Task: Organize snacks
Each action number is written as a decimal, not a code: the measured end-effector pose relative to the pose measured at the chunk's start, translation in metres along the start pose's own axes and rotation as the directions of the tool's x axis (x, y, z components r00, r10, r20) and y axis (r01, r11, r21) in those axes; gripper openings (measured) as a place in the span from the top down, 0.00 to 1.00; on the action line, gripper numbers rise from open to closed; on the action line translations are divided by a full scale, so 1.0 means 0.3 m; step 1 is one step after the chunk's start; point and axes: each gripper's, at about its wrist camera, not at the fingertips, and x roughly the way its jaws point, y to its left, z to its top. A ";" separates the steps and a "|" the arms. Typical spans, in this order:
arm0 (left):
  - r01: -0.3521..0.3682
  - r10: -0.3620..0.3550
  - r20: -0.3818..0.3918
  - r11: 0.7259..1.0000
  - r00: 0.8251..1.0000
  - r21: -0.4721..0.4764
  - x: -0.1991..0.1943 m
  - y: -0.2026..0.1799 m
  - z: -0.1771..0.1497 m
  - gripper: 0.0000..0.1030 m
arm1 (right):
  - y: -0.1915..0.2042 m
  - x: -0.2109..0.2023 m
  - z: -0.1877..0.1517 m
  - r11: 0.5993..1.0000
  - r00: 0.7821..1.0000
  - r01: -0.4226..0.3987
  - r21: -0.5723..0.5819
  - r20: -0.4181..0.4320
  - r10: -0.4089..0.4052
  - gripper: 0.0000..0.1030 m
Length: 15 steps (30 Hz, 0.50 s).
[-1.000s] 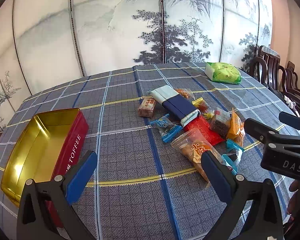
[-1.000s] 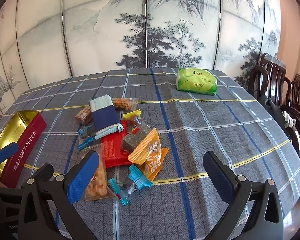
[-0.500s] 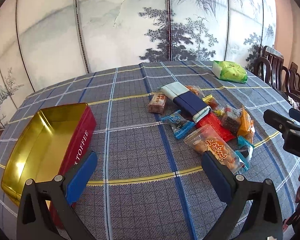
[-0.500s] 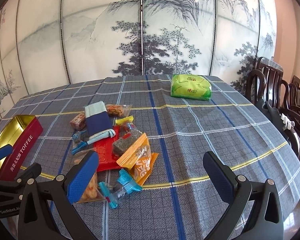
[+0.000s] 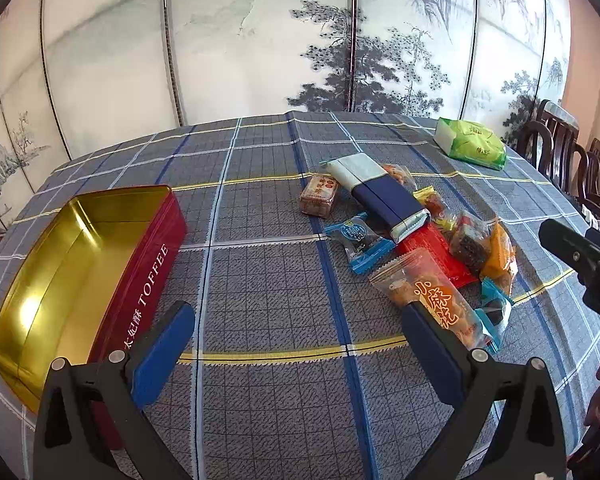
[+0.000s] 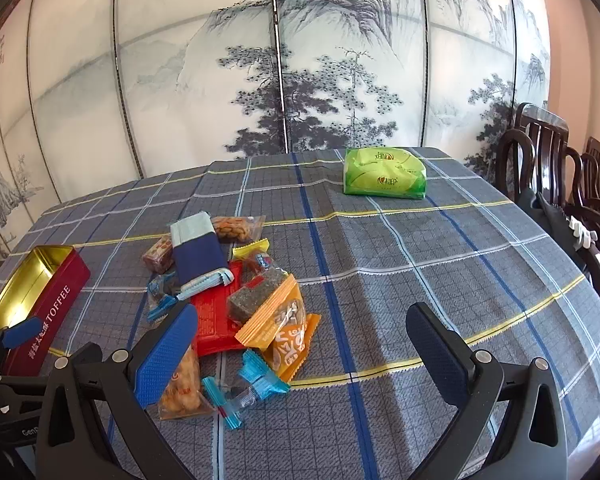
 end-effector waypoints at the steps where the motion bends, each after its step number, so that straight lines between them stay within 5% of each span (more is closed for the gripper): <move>1: 0.001 -0.001 0.007 1.000 1.000 -0.006 -0.001 0.003 0.000 0.00 | 0.000 0.002 -0.003 1.000 1.000 0.006 0.000 0.001 -0.006 0.00; 15: 0.020 -0.017 0.062 0.999 0.998 -0.046 -0.026 0.054 0.004 0.00 | 0.035 -0.013 -0.022 1.000 1.000 -0.011 -0.008 0.000 0.011 0.00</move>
